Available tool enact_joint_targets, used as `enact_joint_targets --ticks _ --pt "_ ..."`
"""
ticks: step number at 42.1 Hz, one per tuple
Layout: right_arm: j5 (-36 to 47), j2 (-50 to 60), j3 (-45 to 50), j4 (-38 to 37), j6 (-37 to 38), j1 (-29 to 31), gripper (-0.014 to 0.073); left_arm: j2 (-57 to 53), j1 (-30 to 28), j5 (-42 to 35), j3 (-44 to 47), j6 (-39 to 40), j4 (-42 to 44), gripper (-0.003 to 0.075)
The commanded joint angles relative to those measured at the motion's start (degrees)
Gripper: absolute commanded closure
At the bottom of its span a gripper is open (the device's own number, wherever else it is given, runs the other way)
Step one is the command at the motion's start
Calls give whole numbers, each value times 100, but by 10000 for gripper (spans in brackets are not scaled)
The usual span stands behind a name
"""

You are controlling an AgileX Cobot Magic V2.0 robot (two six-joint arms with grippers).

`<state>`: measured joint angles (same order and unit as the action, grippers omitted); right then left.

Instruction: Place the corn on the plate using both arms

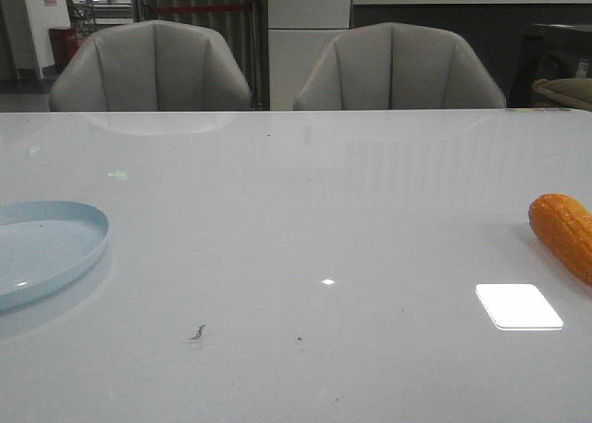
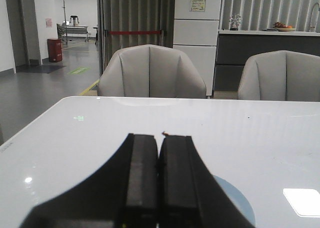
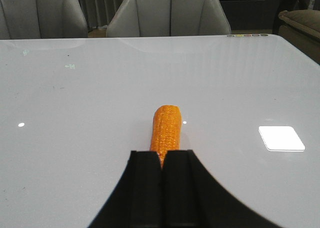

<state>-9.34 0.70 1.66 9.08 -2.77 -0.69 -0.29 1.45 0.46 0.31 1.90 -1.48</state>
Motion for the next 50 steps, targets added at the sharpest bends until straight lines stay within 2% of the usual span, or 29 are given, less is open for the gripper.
enact_joint_targets --ticks 1,39,50 --pt "538 21 -96 -14 -43 17 529 35 -7 -511 15 33 -30 631" --pt "554 21 -96 -14 -43 17 529 35 -7 -502 15 33 -30 631" --pt "1035 21 -96 -14 -43 17 529 35 -7 -623 15 33 -30 631"
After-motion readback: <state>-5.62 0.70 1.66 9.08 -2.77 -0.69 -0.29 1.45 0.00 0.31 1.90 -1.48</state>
